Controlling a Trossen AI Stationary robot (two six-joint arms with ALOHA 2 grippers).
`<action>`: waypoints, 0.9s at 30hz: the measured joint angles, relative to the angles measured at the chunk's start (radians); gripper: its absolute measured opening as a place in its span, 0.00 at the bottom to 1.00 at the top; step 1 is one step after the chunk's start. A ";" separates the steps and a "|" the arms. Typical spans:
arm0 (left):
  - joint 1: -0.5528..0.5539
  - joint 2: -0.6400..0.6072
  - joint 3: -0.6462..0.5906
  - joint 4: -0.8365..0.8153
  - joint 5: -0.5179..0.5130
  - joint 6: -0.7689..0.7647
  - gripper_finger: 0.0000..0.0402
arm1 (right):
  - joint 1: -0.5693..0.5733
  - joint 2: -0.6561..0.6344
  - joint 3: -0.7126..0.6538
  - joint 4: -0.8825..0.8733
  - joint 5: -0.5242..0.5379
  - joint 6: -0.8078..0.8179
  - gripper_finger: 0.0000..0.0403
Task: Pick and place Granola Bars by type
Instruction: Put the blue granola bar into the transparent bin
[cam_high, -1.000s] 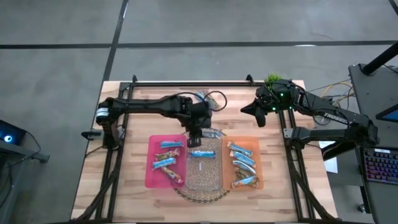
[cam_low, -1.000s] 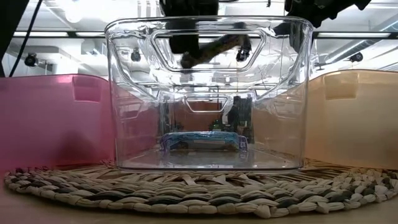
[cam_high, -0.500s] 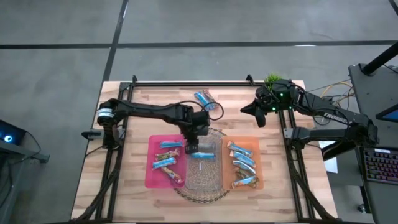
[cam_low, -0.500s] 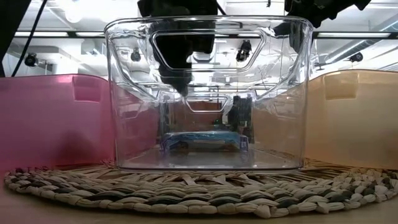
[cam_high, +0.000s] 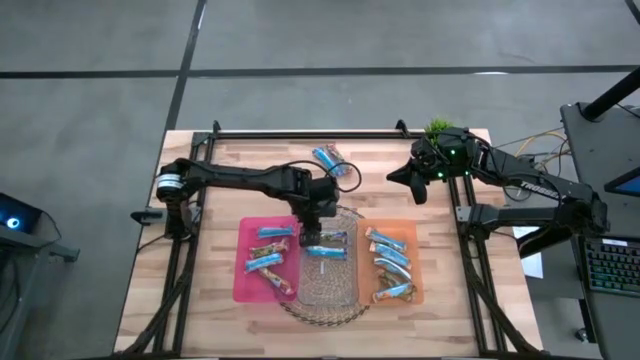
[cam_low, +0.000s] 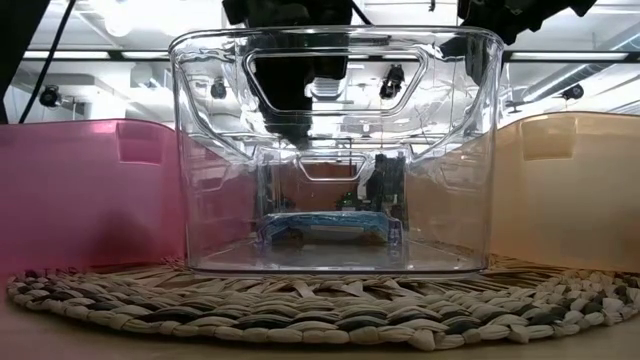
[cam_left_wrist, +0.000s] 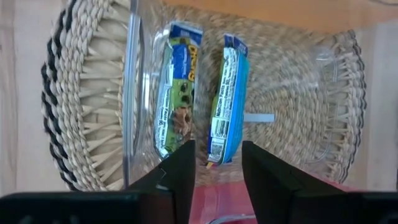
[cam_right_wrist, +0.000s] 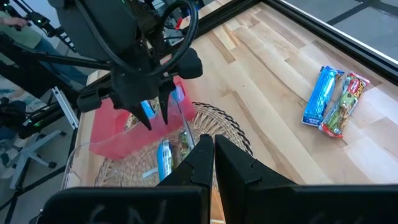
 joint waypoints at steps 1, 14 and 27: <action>0.000 0.000 0.006 -0.002 0.000 0.005 0.28 | 0.000 0.000 0.000 0.000 0.000 0.000 0.02; 0.000 -0.020 0.088 0.034 -0.004 0.035 0.01 | 0.000 0.000 0.000 0.000 0.000 0.000 0.02; 0.049 -0.274 -0.036 0.243 0.003 0.076 0.00 | 0.000 0.017 0.000 0.042 0.000 0.023 0.02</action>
